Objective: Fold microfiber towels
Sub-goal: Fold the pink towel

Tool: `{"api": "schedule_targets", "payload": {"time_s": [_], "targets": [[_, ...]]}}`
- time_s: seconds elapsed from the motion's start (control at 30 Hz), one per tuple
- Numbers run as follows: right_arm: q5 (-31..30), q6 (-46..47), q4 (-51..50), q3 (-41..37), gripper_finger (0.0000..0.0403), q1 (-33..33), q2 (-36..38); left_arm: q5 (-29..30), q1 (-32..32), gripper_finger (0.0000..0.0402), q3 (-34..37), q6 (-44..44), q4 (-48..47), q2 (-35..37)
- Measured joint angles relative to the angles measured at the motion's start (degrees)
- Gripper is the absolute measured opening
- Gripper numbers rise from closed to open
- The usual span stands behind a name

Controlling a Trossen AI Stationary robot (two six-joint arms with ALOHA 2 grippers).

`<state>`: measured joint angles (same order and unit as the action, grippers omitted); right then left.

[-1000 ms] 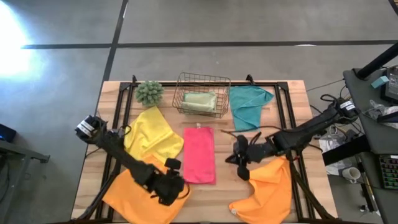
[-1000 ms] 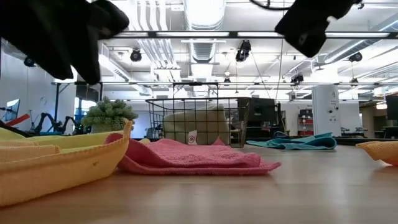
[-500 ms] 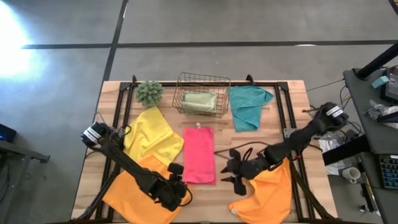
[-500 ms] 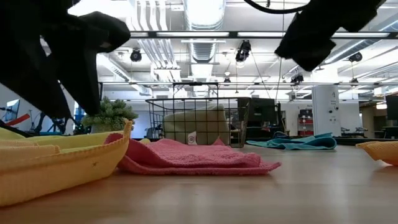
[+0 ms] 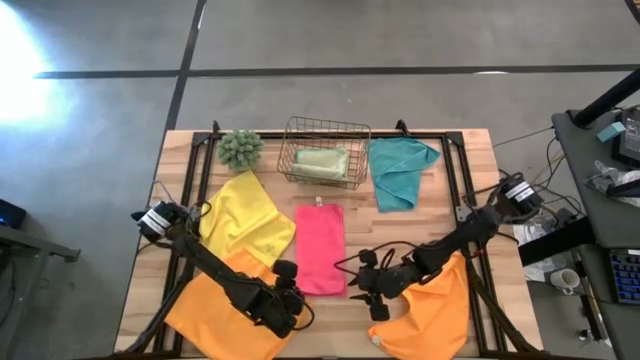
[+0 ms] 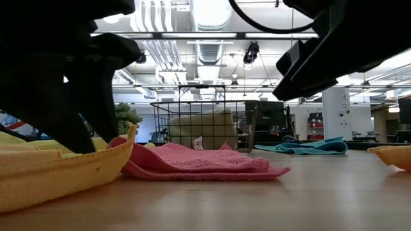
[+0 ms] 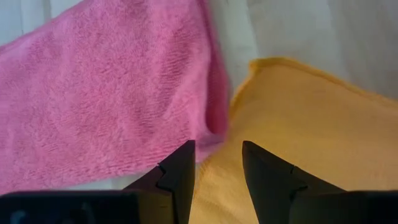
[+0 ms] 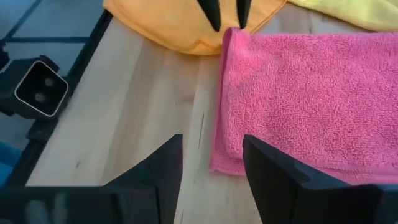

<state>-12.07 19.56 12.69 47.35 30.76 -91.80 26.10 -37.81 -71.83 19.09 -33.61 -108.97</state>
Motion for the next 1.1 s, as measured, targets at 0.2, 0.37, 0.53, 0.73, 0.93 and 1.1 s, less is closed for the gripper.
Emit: {"api": "schedule_targets", "payload": {"time_s": [0.2,0.37,0.53,0.73,0.93,1.1], "targets": [[0.1,-0.2,0.4,0.0,0.0156,0.0,-2.0,0.4,1.1,0.0118,0.1,-1.2,0.7,0.0],[0.4,-0.7,1.9,0.0,0.0157,0.0,-3.4,0.0,1.9,0.0118,0.3,-4.8,2.7,-0.5],[0.4,-3.1,4.2,0.0,0.0155,0.0,-5.0,-0.8,2.4,0.0118,0.3,-5.0,3.1,-0.8],[0.4,-5.4,8.7,0.0,0.0155,-0.6,-7.8,-1.1,2.9,0.0118,0.6,-4.6,3.1,-0.8],[0.5,-6.8,12.2,0.0,0.0155,-1.3,-9.5,-1.1,3.2,0.0114,0.6,-4.5,3.1,-0.8],[1.0,-6.8,13.6,0.0,0.0155,-1.5,-11.4,-1.1,3.4,0.0075,0.6,-4.5,3.2,-0.8]]}}
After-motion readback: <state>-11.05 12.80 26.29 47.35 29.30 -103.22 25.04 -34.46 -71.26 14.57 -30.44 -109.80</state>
